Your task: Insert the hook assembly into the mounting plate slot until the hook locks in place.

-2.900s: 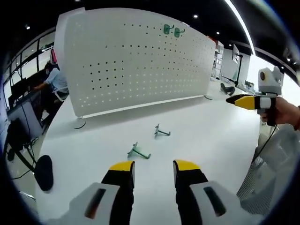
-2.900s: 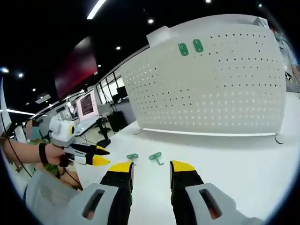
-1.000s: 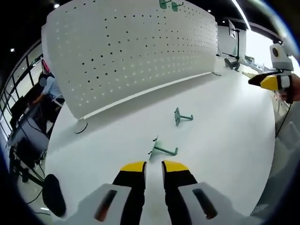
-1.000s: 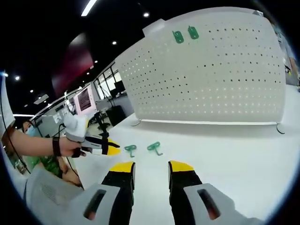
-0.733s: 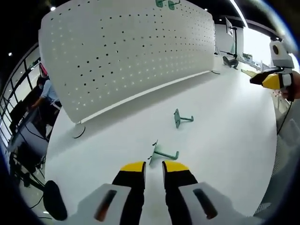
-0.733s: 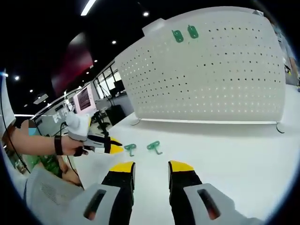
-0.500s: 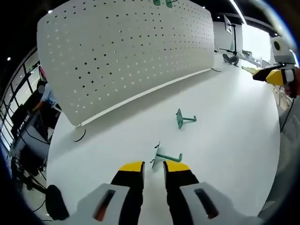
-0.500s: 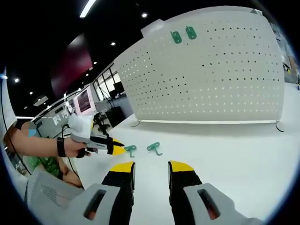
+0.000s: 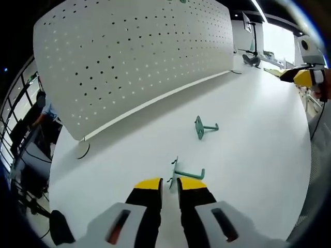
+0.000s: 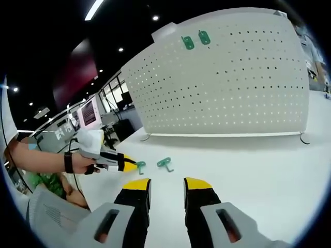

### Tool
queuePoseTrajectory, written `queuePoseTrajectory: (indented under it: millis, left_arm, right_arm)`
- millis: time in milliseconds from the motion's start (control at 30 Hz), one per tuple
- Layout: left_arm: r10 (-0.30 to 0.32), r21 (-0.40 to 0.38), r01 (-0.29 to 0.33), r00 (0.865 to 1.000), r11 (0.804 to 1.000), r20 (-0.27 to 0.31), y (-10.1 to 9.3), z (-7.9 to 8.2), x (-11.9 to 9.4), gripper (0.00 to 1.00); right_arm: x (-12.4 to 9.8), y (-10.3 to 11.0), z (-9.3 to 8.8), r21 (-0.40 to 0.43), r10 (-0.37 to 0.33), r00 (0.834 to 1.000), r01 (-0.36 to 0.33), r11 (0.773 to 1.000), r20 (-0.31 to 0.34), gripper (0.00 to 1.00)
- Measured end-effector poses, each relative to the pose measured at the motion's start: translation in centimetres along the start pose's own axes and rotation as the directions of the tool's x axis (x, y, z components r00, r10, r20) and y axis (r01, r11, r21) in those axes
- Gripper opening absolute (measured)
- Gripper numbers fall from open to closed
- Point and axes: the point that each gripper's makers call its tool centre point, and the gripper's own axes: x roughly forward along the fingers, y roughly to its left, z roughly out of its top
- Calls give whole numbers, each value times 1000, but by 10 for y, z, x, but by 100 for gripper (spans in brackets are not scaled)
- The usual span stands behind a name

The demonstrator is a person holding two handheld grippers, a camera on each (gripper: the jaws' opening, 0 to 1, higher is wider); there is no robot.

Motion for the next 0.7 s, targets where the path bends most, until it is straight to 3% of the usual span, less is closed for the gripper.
queuePoseTrajectory:
  millis: [567,700]
  left_arm:
    - [-26,-12,25,1000,1000,-10,-4,-4,6,5]
    - [-61,-42,60,998,997,-11,-11,-4,5,5]
  right_arm:
    - [-1,-2,0,-3,-8,1000,8,1000,-4,23]
    - [0,0,-1,-5,-2,1000,2,1000,-9,23]
